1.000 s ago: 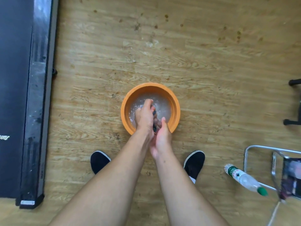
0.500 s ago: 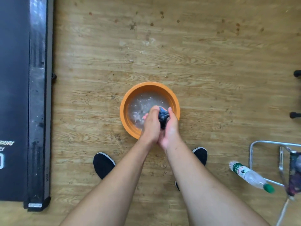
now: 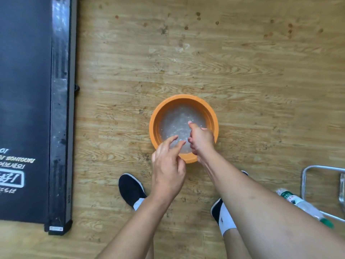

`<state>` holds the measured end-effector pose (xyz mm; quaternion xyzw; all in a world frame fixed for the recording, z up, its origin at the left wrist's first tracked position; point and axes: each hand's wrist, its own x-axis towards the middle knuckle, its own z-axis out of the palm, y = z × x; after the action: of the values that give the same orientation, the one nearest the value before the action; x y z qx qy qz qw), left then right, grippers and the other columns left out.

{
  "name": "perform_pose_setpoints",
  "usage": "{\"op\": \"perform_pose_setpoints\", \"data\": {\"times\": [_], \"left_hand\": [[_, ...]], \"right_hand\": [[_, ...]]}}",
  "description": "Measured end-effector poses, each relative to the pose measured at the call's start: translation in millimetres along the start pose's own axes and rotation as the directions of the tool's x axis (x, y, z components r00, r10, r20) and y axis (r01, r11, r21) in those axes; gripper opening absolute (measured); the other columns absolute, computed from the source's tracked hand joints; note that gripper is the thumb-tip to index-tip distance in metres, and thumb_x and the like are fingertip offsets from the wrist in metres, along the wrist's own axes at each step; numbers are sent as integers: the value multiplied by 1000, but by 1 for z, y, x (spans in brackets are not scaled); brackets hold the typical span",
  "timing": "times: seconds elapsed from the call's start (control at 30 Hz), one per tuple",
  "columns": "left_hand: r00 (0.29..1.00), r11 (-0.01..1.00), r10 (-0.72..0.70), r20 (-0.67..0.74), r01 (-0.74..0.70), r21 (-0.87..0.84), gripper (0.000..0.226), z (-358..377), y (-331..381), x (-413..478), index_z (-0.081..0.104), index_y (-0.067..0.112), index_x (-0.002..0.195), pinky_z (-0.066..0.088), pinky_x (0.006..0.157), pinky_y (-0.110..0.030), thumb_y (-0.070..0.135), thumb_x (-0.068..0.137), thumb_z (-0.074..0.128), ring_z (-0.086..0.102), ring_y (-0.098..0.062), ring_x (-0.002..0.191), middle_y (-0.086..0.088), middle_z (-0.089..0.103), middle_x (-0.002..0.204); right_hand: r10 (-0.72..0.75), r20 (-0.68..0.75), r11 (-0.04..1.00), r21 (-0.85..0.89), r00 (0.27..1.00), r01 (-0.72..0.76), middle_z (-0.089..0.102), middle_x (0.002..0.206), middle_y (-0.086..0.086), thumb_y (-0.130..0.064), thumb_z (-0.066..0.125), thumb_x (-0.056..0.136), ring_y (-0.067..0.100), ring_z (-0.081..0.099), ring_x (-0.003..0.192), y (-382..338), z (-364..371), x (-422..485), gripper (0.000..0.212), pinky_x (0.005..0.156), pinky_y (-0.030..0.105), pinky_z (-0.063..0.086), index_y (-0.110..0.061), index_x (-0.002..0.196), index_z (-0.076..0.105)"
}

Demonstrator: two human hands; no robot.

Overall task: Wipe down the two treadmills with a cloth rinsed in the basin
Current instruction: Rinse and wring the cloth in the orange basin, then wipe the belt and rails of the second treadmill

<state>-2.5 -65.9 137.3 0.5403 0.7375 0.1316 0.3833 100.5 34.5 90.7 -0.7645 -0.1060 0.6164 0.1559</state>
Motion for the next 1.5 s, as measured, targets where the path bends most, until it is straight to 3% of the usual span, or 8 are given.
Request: {"op": "perform_pose_setpoints", "data": {"times": [0.1, 0.27, 0.4, 0.73, 0.97, 1.2, 1.33, 1.5], "left_hand": [[979, 973, -205, 7, 204, -108, 52, 8, -13, 12, 62, 26, 142, 42, 114, -46, 14, 94, 47, 47, -13, 136, 11, 52, 144], [952, 926, -307, 7, 301, -227, 49, 16, -20, 44, 61, 18, 143, 44, 109, -30, 6, 96, 53, 56, -18, 128, 1, 54, 141], [939, 892, -343, 12, 329, -308, 45, 8, -16, 62, 59, 18, 142, 43, 99, -26, 7, 99, 50, 57, -17, 125, 0, 53, 142], [941, 868, -306, 144, 338, -365, 43, -50, 5, 25, 58, 17, 141, 48, 109, -39, 5, 100, 51, 59, -18, 121, -3, 55, 140], [967, 859, -251, -45, 201, -471, 36, -197, 100, -29, 66, 28, 121, 55, 101, -43, 4, 96, 56, 65, -13, 112, 2, 59, 125], [840, 837, -169, -515, -154, -525, 22, -425, 256, -153, 71, 22, 113, 52, 88, -17, 11, 99, 58, 68, -7, 106, 12, 68, 110], [751, 759, -209, -626, -279, -588, 19, -531, 323, -246, 68, 26, 110, 59, 90, -34, 34, 93, 71, 73, -18, 100, 2, 73, 108], [640, 796, -235, -731, -305, -523, 16, -624, 360, -356, 67, 27, 98, 60, 85, -41, 37, 89, 76, 73, -14, 92, 7, 74, 96]], "right_hand": [[-98, 15, 990, -100, 995, 99, 49, 48, 1, -53, 63, 97, 17, 34, 38, -2, 14, 2, 51, 43, 24, 25, -20, 63, 46], [-93, 89, 991, -91, 992, 101, 45, 51, 2, -51, 51, 106, 14, 30, 36, 0, 24, 4, 49, 43, 18, 22, -20, 68, 44], [-68, 64, 998, -7, 996, 68, 42, 50, 1, -48, 48, 108, 12, 27, 37, -4, 19, 0, 47, 46, 16, 20, -20, 70, 42], [-161, 100, 987, 29, 982, 159, 46, 57, 3, -44, 55, 106, 15, 34, 42, -27, -7, -68, 44, 44, 22, 26, -19, 70, 48], [-183, 309, 977, 161, 933, 138, 71, 109, 20, -14, 59, 100, 31, 72, 102, -104, -15, -254, 9, 83, 37, 62, -11, 108, 64], [-501, 616, 777, 12, 608, 629, 75, 117, 8, -3, 56, 105, 19, 74, 108, -230, -22, -526, 23, 90, 34, 62, -12, 125, 63], [-589, 733, 493, -7, 340, 870, 77, 110, -3, -14, 60, 106, -1, 69, 91, -278, -25, -665, 23, 74, 18, 53, -25, 124, 67], [-481, 874, 293, 92, 63, 952, 73, 109, -8, -26, 74, 97, 14, 72, 93, -295, -28, -799, 27, 75, 31, 59, -47, 112, 68]]}}
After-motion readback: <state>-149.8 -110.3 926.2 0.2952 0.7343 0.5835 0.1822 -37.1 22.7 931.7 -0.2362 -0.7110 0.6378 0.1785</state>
